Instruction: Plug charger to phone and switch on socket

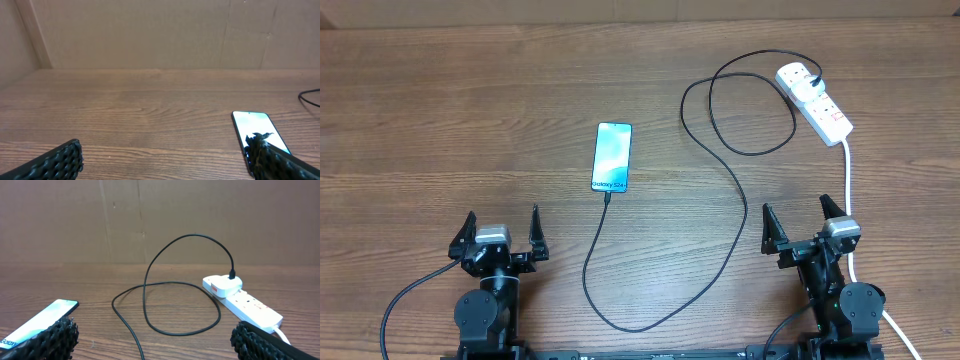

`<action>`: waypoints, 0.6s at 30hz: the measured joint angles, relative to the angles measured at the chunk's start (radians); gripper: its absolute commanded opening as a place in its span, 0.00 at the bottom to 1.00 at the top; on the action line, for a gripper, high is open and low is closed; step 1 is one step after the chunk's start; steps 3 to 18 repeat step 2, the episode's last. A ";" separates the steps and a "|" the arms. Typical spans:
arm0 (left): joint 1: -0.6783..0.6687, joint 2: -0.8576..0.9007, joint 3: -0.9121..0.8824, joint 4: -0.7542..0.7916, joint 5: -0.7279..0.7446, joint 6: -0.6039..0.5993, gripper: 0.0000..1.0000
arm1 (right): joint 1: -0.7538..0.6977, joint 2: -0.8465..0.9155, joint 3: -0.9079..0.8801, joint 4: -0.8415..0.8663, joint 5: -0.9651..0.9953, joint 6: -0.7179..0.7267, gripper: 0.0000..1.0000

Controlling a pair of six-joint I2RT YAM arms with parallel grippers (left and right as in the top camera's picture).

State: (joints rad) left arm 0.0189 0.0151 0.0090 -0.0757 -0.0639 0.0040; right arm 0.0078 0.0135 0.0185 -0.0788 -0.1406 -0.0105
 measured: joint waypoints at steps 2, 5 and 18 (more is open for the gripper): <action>0.000 0.000 0.000 0.000 0.000 0.000 1.00 | 0.000 0.000 0.000 0.000 0.000 0.000 1.00; 0.000 0.000 0.000 0.000 0.000 0.000 1.00 | 0.000 0.000 0.000 0.000 0.000 0.000 1.00; 0.000 0.000 0.000 0.000 0.000 0.000 1.00 | 0.000 0.000 0.000 0.000 0.000 0.000 1.00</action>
